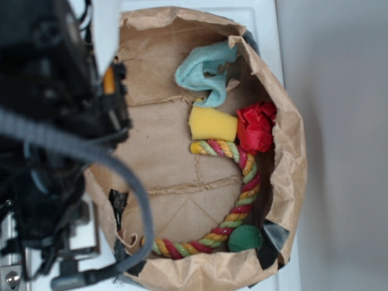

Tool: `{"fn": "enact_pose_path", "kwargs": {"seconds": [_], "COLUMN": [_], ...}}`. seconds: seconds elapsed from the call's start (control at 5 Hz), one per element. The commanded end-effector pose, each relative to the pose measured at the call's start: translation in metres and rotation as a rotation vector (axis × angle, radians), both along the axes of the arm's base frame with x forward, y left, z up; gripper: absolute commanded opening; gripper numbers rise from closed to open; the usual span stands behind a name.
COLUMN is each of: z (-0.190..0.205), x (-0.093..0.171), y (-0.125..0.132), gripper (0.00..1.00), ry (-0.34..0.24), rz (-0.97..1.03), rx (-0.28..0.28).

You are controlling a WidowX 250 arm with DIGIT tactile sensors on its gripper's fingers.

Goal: Grab the blue cloth.

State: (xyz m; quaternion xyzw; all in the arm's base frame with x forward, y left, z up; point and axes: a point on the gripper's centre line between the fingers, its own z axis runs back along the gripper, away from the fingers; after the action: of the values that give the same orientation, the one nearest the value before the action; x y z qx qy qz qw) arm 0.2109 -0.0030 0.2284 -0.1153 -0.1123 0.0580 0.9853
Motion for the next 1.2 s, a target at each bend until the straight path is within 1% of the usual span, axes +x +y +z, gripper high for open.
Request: {"fn": "enact_pose_path", "kwargs": {"seconds": [0.0,0.6,0.8,1.0], "z": [-0.023,-0.023,-0.042,-0.061], "x": [0.035,0.035,0.058,0.078], "y": [0.019,0.019,0.035,0.05], "gripper": [1.0,1.0,1.0,1.0], "ry": [-0.019,-0.019,-0.048,-0.122], "rz": [0.026,0.026,0.276,0.524], "rx": [0.025,0.025,-0.027,-0.037]}}
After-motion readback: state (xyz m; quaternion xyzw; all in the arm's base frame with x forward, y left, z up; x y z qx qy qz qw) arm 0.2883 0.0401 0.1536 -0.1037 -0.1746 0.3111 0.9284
